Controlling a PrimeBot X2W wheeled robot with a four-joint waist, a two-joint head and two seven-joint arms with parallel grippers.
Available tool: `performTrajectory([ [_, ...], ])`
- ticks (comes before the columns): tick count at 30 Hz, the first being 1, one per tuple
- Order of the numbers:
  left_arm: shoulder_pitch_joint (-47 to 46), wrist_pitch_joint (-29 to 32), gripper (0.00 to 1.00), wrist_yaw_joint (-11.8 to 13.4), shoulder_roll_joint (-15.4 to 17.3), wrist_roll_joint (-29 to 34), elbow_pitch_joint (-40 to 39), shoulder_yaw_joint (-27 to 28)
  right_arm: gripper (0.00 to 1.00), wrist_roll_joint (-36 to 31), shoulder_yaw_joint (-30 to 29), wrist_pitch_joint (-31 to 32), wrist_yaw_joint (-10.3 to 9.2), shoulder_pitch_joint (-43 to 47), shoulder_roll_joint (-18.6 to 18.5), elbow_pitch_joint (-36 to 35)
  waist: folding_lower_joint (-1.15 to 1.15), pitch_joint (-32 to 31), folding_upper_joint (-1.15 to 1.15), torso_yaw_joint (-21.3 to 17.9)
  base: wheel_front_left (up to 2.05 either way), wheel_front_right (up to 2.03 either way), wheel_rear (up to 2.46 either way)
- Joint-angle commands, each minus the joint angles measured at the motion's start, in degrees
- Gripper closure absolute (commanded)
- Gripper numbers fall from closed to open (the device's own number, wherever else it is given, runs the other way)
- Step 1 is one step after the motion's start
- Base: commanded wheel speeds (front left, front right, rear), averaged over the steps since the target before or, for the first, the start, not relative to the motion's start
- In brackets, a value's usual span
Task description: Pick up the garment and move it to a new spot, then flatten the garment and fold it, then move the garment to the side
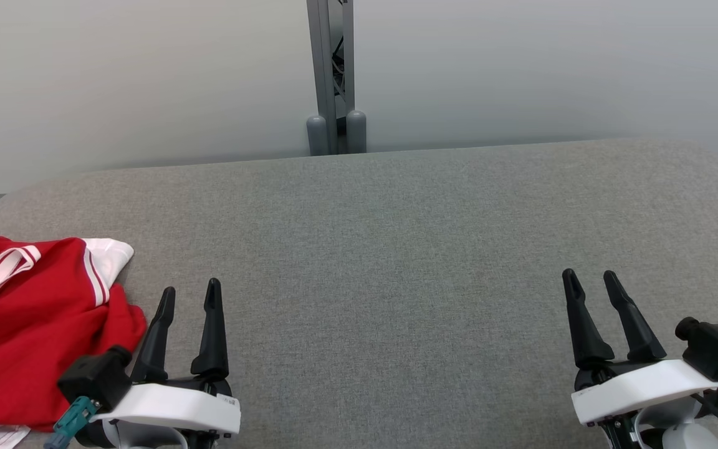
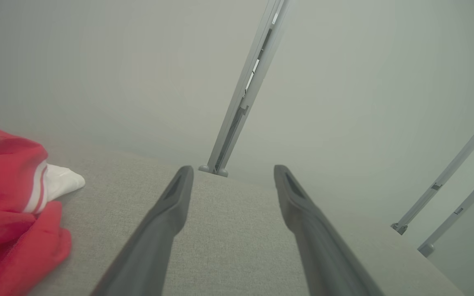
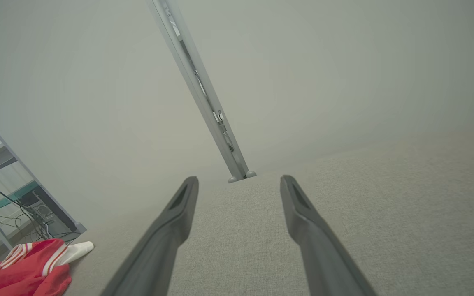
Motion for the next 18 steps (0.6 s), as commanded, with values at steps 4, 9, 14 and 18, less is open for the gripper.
performTrajectory([
  [4, -0.6, -0.8, 0.00, 0.4, 0.3, 3.1, -1.0, 0.0, 0.00, -3.2, 0.3, -1.3, 0.10, -1.1, -0.6, -0.8, 0.00, 0.3, 0.00, -0.1, 0.00, 0.00, 0.00],
  [9, -0.6, -1.3, 0.00, 0.7, 0.3, 6.0, -0.8, 0.3, 0.00, -5.8, 0.5, -2.2, 0.10, -1.5, -0.6, -0.7, 0.00, 0.3, 0.00, -0.3, 0.00, 0.00, 0.00],
  [14, -0.4, -1.7, 0.00, 0.8, 0.4, 8.8, -0.1, 0.3, 0.00, -8.5, 1.0, -3.1, 0.10, -1.8, -0.7, -1.1, 0.00, 0.2, 0.00, -0.3, 0.00, 0.00, 0.00],
  [18, -0.4, -2.1, 0.00, 1.1, 0.4, 10.9, -0.4, 0.3, 0.00, -10.7, 1.9, -3.7, 0.10, -1.8, -0.7, -1.1, 0.00, 0.2, 0.00, -0.4, 0.00, 0.00, 0.00],
])
